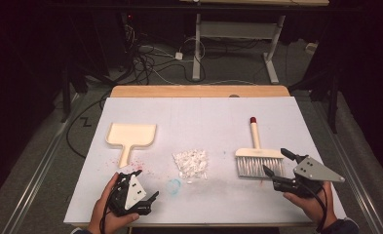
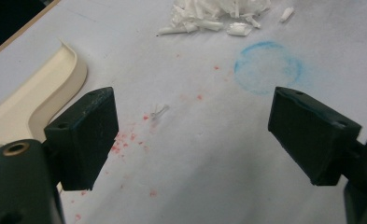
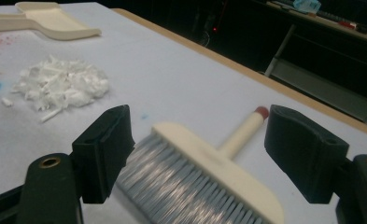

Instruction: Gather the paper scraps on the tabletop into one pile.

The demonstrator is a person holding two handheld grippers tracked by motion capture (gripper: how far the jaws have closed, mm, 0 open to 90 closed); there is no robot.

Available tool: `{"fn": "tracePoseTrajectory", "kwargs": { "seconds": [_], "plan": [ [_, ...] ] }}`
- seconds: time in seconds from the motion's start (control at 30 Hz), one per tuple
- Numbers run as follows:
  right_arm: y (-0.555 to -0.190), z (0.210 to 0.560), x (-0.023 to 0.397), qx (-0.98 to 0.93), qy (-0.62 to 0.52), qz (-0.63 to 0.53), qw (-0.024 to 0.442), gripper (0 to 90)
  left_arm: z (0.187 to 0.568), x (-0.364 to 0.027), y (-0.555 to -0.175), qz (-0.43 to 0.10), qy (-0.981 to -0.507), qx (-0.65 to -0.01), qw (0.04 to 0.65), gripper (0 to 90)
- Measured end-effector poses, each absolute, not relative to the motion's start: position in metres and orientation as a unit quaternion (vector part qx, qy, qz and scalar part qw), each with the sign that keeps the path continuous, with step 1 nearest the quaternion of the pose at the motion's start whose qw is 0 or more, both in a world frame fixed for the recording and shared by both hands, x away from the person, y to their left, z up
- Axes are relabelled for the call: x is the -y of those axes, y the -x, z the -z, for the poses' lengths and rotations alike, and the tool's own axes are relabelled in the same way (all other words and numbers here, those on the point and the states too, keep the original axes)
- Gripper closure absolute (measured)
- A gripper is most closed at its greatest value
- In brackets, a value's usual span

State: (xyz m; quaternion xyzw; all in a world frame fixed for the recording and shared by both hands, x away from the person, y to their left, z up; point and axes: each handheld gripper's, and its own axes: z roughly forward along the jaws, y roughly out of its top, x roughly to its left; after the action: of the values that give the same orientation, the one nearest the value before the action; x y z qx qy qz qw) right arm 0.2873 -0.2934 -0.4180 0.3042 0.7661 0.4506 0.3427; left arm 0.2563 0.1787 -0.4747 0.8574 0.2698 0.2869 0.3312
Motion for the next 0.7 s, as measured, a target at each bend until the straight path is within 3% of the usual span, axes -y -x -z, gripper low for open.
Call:
{"fn": "tracePoseTrajectory", "kwargs": {
  "seconds": [0.3, 0.7],
  "plan": [
    [-0.269, 0.438, 0.285, -0.791, -0.291, -0.417, 0.34, 22.9, 0.476, -0.177, -0.256, -0.284, -0.857, -0.27, 0.335, 15.4],
    [-0.268, 0.437, 0.285, -0.788, -0.296, -0.414, 0.345, 22.9, 0.477, -0.175, -0.256, -0.283, -0.861, -0.261, 0.332, 15.4]
  ]
}}
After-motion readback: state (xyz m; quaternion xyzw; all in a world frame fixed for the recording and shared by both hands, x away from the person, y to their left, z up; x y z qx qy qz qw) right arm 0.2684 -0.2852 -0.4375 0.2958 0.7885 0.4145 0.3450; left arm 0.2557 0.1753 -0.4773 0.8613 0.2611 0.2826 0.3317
